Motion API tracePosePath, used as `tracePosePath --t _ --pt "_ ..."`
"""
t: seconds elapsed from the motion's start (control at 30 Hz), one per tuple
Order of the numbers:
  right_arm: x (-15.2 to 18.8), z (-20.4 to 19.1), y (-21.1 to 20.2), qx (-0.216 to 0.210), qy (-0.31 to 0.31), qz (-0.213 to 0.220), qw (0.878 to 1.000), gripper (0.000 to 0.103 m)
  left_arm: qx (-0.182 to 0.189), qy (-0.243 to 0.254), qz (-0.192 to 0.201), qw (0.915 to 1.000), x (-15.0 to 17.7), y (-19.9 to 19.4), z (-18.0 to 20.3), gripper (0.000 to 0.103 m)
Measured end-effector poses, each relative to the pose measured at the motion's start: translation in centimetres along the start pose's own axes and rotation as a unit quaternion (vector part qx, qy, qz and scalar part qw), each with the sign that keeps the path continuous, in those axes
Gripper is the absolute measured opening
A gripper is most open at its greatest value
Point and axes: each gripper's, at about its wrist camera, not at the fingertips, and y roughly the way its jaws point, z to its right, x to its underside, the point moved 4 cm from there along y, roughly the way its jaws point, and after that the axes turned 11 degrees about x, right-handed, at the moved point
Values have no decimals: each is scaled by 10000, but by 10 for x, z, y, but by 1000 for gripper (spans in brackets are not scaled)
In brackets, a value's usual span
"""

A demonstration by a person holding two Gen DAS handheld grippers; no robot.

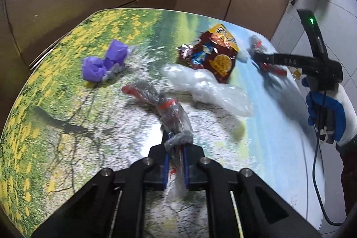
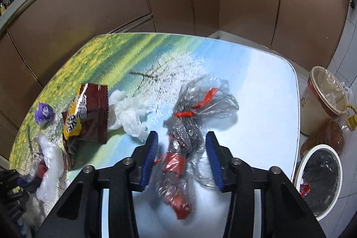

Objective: Collect trash
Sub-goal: 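Grasp the clear plastic bag with the left gripper while the right gripper grasps the red-tied plastic bag, then carry both plastic bags to the bin and open both grippers over it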

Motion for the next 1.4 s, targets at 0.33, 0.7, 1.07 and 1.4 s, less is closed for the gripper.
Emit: tracePosePath --t 0.33,0.7,1.07,1.4 --pt "32 -11 -52 -336 -38 97 9994 14 -135 83 444 9989 9 -47 3 7" --pt "73 -34 -156 -687 -150 600 9957 14 -425 541 1048 9921 23 -111 30 7" --pt "89 -39 -226 -678 -183 1051 9920 14 -525 795 1540 9835 34 -156 54 7" --pt "105 -1 -252 -595 20 1314 9895 14 -598 1206 1599 9779 28 -159 96 7"
